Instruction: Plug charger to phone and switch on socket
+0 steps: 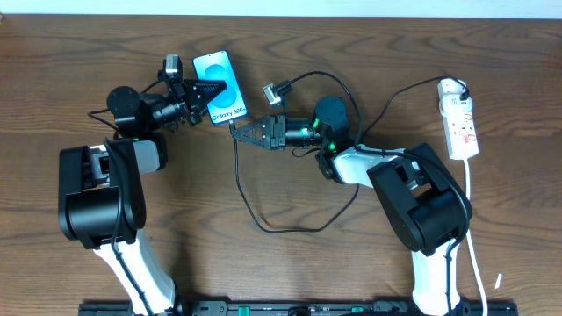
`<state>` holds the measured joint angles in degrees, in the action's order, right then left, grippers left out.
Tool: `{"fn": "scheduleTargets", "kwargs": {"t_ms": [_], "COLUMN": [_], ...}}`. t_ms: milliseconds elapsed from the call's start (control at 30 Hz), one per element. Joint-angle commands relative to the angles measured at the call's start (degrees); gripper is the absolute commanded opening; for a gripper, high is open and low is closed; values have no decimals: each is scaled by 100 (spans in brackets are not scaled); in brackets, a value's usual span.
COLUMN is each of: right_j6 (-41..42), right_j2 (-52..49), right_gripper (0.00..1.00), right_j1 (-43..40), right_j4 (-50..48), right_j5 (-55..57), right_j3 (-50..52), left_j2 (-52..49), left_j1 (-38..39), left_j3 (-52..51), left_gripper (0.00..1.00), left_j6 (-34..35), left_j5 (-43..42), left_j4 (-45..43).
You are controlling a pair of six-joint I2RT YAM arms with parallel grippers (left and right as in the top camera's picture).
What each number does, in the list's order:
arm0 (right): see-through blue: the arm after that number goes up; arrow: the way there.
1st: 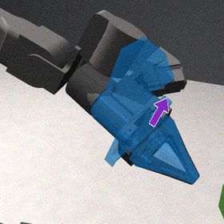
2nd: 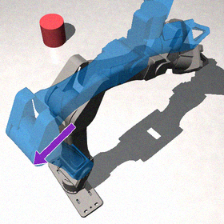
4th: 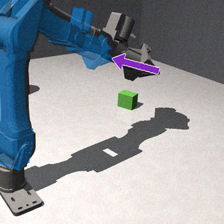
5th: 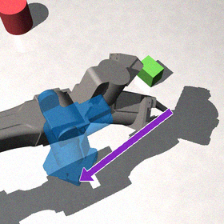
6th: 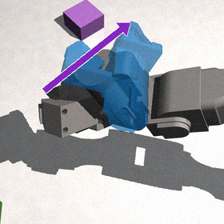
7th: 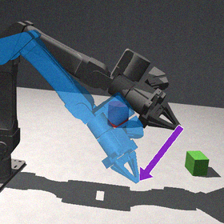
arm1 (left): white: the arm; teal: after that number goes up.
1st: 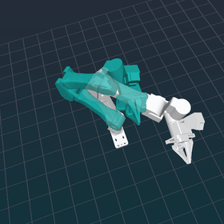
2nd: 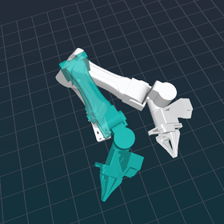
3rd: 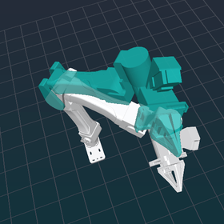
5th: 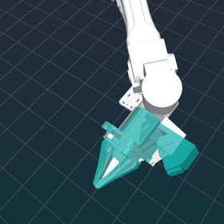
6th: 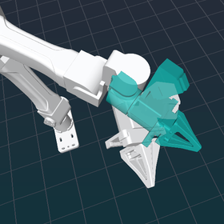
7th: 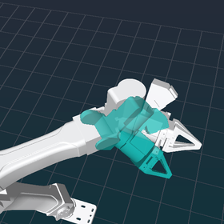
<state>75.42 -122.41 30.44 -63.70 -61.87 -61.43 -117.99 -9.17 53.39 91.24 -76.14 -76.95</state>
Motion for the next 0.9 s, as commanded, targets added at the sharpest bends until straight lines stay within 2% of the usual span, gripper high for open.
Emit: {"fn": "scheduleTargets", "kwargs": {"t_ms": [0, 867], "right_j6": [-22, 190], "right_j2": [-24, -24], "right_gripper": [1, 1], "right_j1": [-44, -35], "right_j4": [11, 7], "right_j5": [63, -72], "right_j3": [-37, -37], "left_j2": [72, 72], "left_j1": [-13, -13], "left_j3": [83, 83], "left_gripper": [7, 8], "left_j6": [-142, -140], "left_j5": [-35, -33], "left_j4": [-74, -74]}}
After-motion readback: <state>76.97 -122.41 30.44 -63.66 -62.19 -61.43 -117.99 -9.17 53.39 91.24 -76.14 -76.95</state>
